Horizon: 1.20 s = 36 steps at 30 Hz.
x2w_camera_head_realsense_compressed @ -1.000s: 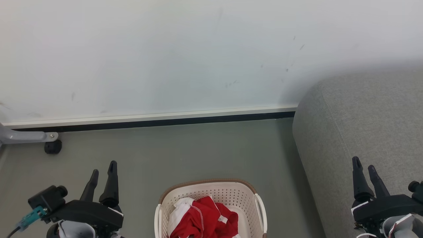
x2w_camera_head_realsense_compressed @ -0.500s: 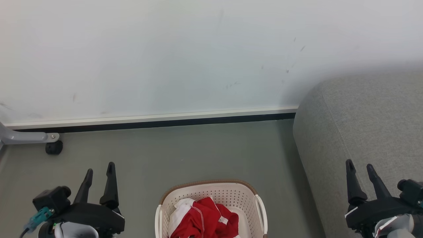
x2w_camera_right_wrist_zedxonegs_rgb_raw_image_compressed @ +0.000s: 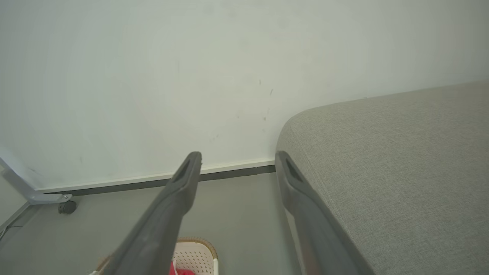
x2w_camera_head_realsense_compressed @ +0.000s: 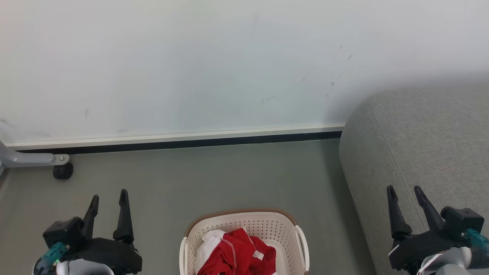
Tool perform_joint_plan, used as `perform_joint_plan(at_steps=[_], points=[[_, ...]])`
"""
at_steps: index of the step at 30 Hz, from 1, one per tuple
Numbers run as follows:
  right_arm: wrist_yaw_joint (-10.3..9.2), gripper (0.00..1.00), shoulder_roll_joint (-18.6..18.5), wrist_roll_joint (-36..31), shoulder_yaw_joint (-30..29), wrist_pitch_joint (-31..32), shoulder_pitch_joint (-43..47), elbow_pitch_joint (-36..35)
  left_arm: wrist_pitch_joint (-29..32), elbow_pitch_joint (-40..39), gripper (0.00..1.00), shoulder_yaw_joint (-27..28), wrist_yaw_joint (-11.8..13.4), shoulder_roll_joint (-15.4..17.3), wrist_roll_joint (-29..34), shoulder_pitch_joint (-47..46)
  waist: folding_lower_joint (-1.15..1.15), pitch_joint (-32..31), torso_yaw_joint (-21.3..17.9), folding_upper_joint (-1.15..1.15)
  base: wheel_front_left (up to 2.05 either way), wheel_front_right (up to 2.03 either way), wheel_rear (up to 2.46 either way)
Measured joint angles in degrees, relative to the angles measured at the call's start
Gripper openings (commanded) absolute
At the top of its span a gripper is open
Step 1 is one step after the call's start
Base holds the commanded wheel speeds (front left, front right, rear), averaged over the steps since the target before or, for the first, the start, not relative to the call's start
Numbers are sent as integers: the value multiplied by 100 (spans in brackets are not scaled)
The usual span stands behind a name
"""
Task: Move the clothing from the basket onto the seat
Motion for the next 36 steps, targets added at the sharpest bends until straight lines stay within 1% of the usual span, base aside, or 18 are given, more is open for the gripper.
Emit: perform_joint_plan(at_steps=[2, 3, 7, 13, 36], points=[[-31, 100, -11, -97, 46, -44, -10, 29, -34, 18, 100, -20, 47, 1, 132, -1, 0, -2, -1, 0, 0, 0, 0], [-44, 100, -18, -233, 81, -78, -23, 47, -60, 40, 100, -31, 62, 16, 292, -1, 0, -4, -4, 0, 0, 0, 0], [-73, 100, -27, -394, 148, -162, -38, 83, -155, 74, 100, -32, 147, 38, 520, -1, 0, -11, -10, 0, 0, 0, 0], [-83, 100, -54, -639, 213, -252, -60, 121, -224, 122, 100, -13, 198, 31, 879, 0, 0, -18, -14, 0, 0, 0, 0], [-46, 100, -46, -549, 162, -279, -82, 143, -148, 200, 100, 233, 198, -121, 978, 1, 0, -14, 17, 0, 0, 0, 0]])
